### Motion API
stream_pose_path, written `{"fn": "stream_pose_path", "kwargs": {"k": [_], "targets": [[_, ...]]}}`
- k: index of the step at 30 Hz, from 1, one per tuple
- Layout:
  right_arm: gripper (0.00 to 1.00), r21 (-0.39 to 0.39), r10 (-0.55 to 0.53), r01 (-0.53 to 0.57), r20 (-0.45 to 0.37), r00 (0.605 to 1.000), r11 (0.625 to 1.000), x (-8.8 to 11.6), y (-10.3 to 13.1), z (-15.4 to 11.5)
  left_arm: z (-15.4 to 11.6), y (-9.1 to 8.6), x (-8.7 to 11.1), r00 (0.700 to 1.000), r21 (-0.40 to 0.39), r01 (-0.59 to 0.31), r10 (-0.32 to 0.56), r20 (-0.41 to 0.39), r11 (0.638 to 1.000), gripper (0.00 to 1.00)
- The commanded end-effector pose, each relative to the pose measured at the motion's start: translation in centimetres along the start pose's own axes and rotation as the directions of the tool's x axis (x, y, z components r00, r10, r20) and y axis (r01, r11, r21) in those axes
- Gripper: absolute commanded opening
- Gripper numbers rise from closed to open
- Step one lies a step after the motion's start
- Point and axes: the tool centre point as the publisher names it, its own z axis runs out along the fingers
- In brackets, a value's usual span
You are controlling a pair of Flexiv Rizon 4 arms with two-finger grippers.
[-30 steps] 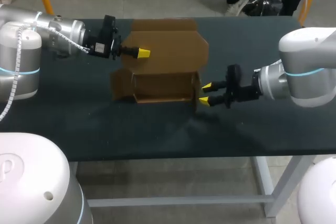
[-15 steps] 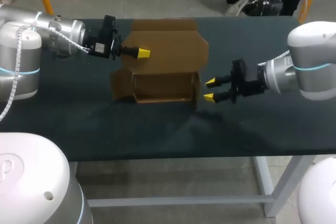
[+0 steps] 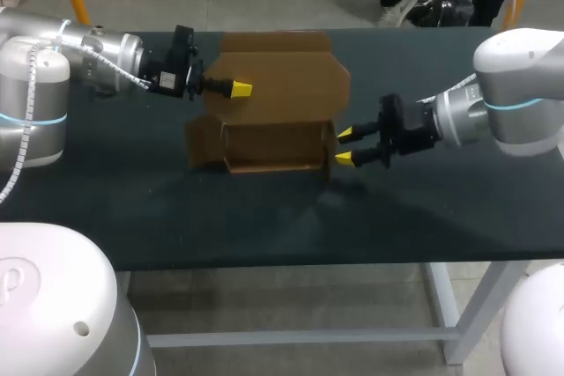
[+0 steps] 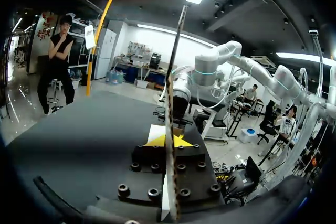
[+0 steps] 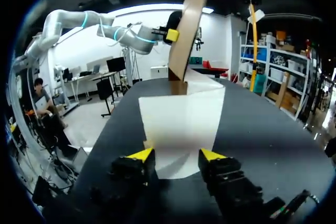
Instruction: Assemble the packaging by folding the flat box into shape, placing the metal phone stand inside, and closing the box properly
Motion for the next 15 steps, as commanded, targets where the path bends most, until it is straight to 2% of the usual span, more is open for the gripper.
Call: {"fn": "stream_pose_path", "kwargs": {"k": [1,7,15], "targets": [[0.56,-0.010,-0.004,0.004,-0.020,1.000,1.000,-0.6,0.0,0.5,0.1,0.2,-0.1,1.000,-0.002,0.001,-0.001,-0.003,1.000,0.00],[0.50,-0.017,-0.010,0.009,-0.029,1.000,1.000,-0.8,0.2,1.2,0.1,0.2,-0.1,1.000,-0.002,0.001,-0.001,-0.003,1.000,0.00],[0.51,-0.031,-0.009,0.008,-0.024,1.000,0.999,-0.7,0.4,1.6,0.1,0.2,-0.1,1.000,-0.002,0.001,-0.001,-0.003,1.000,0.00]]}}
